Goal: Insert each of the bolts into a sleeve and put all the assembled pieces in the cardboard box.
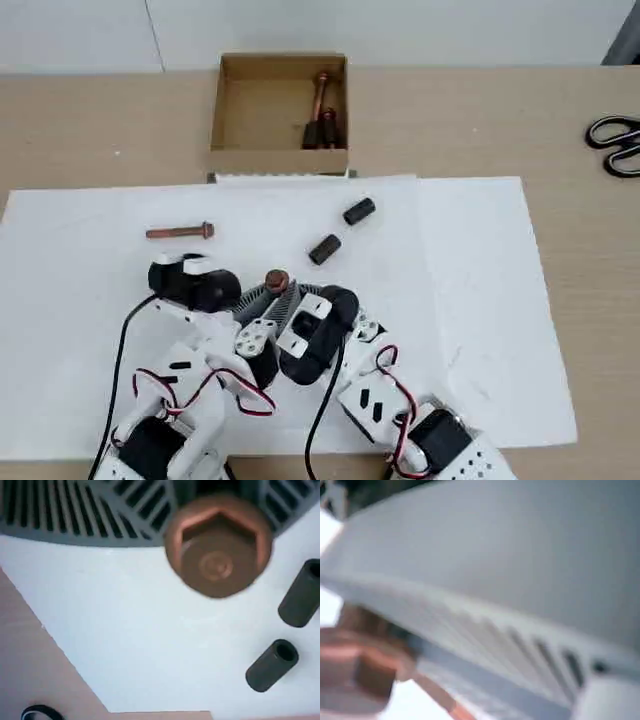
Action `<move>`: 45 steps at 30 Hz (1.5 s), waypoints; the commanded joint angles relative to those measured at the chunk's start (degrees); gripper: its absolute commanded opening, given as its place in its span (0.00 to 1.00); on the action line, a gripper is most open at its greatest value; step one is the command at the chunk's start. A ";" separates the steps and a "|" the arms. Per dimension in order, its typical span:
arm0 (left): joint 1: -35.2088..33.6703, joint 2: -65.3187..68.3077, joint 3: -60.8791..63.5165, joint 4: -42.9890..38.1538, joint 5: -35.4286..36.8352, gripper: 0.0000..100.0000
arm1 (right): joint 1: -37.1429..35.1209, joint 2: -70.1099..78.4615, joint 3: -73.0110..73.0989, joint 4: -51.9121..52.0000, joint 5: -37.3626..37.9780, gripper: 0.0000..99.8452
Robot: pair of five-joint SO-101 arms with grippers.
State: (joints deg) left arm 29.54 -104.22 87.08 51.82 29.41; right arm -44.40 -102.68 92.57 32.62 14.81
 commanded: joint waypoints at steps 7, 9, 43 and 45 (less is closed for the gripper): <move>0.70 -0.18 1.01 4.22 -3.08 0.01 | 0.22 -0.92 -5.36 -3.12 1.05 0.00; 0.62 -0.18 0.92 4.22 -4.40 0.01 | 0.22 -0.92 -5.19 -3.12 1.05 0.00; -11.78 -0.18 -13.93 4.66 -16.09 0.08 | 0.40 -0.84 -2.11 -3.21 2.73 0.00; -12.75 -0.18 -12.88 4.66 -16.18 0.00 | 0.40 -0.84 -1.41 -3.03 2.73 0.00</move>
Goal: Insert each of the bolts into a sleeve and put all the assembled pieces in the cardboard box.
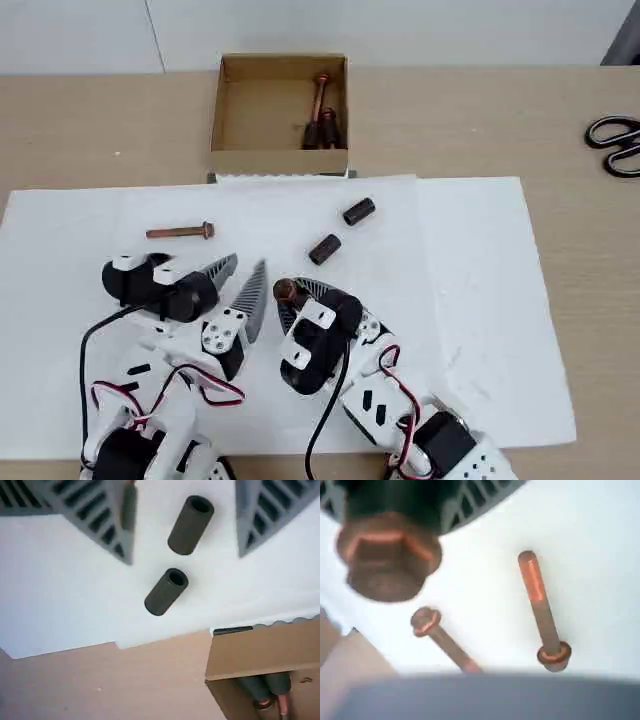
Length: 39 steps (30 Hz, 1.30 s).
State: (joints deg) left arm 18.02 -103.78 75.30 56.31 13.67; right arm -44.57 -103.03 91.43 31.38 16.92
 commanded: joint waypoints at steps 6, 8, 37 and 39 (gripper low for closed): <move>-9.93 -0.62 11.03 -0.26 -5.98 0.01 | 3.38 -0.22 -0.53 -1.80 0.09 0.00; -15.12 -0.62 16.48 -2.64 -8.44 0.01 | 7.78 0.13 -1.76 -2.15 -2.11 0.00; -23.82 -0.26 20.97 -5.98 -10.55 0.01 | 27.12 90.33 -79.91 -12.09 -9.05 0.00; -23.82 -0.26 20.97 -5.98 -10.55 0.01 | 26.95 95.34 -82.81 -15.08 -6.24 0.00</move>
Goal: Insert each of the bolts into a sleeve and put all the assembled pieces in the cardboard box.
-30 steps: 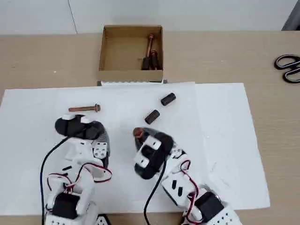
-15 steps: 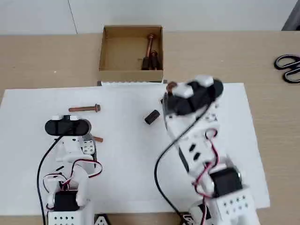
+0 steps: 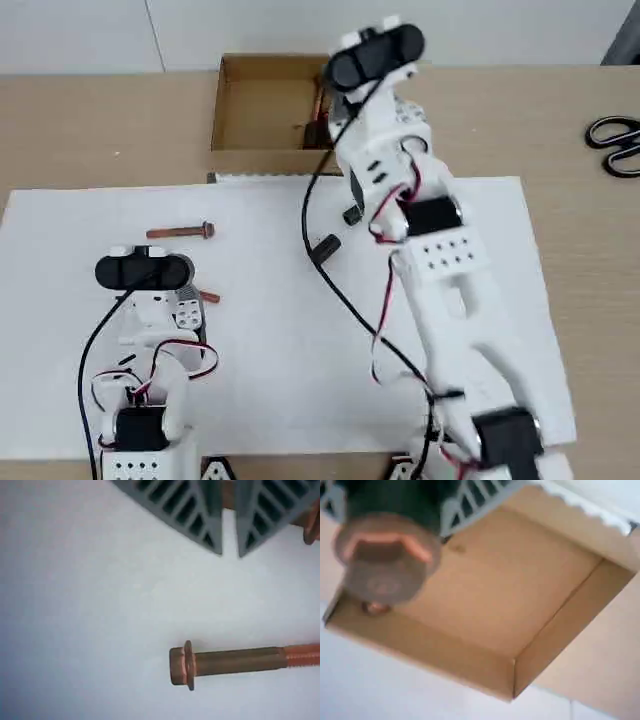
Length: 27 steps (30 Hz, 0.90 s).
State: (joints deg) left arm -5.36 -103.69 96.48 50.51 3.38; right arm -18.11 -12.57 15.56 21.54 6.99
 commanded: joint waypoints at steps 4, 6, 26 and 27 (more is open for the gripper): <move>-0.44 -0.35 -0.22 -0.09 -0.26 0.01 | -0.75 14.02 -10.64 -12.44 12.84 0.00; -0.44 -0.35 -0.22 -0.09 -0.26 0.01 | -1.89 17.71 -11.69 -16.13 17.49 0.00; -0.44 -0.35 -0.22 0.18 -0.09 0.01 | -5.67 40.22 -24.44 -18.59 45.36 0.24; -0.44 -0.35 -0.22 0.18 -0.09 0.01 | -5.76 40.22 -24.62 -18.59 45.36 0.24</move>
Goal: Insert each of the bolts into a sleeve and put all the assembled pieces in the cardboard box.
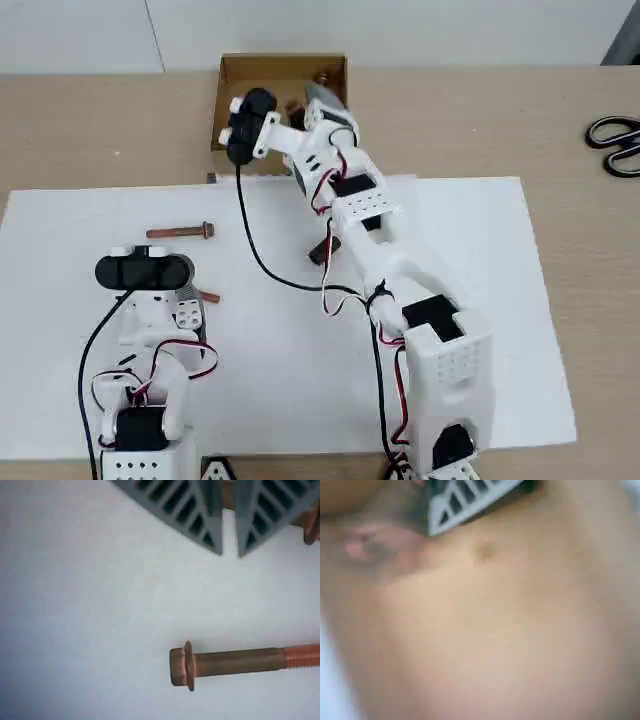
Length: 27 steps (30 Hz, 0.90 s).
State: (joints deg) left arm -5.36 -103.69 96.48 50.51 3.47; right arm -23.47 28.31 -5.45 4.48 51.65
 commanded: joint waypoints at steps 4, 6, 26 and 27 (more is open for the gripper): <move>-0.44 -0.35 -0.22 0.18 -0.18 0.01 | 0.04 -1.36 -3.60 -1.54 0.53 0.23; -0.44 -0.35 -0.22 0.18 -0.18 0.01 | 0.48 -3.65 -3.43 -1.45 0.53 0.22; -0.44 -0.35 -0.22 0.18 -0.18 0.01 | -1.01 -39.96 -3.25 45.76 -11.08 0.00; -0.44 -0.35 -0.22 0.18 -0.18 0.01 | -1.01 -41.80 -3.25 48.31 -12.66 0.00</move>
State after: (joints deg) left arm -5.36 -103.69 96.48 50.51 3.47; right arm -24.18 -6.59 -6.24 46.95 44.18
